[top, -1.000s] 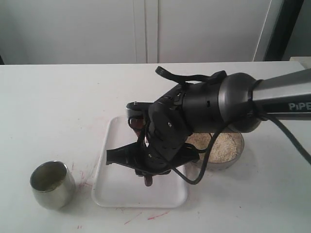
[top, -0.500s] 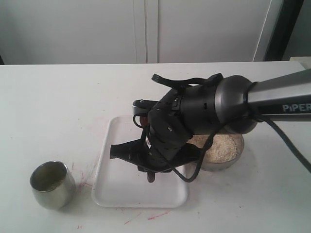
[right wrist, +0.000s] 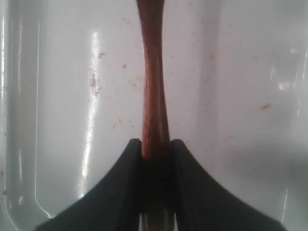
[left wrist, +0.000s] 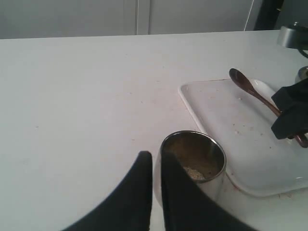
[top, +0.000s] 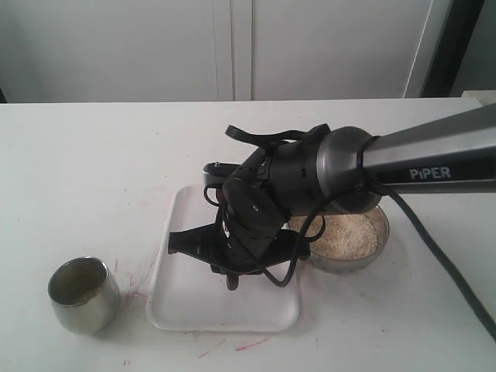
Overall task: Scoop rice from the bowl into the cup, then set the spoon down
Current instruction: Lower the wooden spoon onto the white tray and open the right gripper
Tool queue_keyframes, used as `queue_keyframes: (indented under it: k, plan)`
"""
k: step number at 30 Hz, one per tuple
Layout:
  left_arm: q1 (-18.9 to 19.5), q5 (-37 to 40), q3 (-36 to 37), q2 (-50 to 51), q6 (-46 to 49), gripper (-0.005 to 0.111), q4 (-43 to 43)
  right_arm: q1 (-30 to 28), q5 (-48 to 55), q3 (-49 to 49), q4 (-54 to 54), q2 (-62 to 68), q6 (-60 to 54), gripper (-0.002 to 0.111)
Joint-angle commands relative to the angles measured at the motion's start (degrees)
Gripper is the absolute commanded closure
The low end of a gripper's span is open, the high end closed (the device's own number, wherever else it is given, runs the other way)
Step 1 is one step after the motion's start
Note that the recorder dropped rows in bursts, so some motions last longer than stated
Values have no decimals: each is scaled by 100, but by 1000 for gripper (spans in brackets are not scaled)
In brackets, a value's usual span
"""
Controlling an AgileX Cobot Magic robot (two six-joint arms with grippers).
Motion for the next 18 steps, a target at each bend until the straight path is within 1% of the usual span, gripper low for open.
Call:
queue_keyframes:
  k: [1, 4, 18]
  plan:
    - [-38, -19, -36, 4, -3, 92, -55, 18, 46, -31, -60, 3, 13, 108]
    - [-38, -19, -36, 4, -3, 92, -55, 18, 202, -31, -60, 3, -76, 108]
    - [-38, -19, -36, 4, -3, 92, -55, 18, 218, -31, -48, 3, -227, 108]
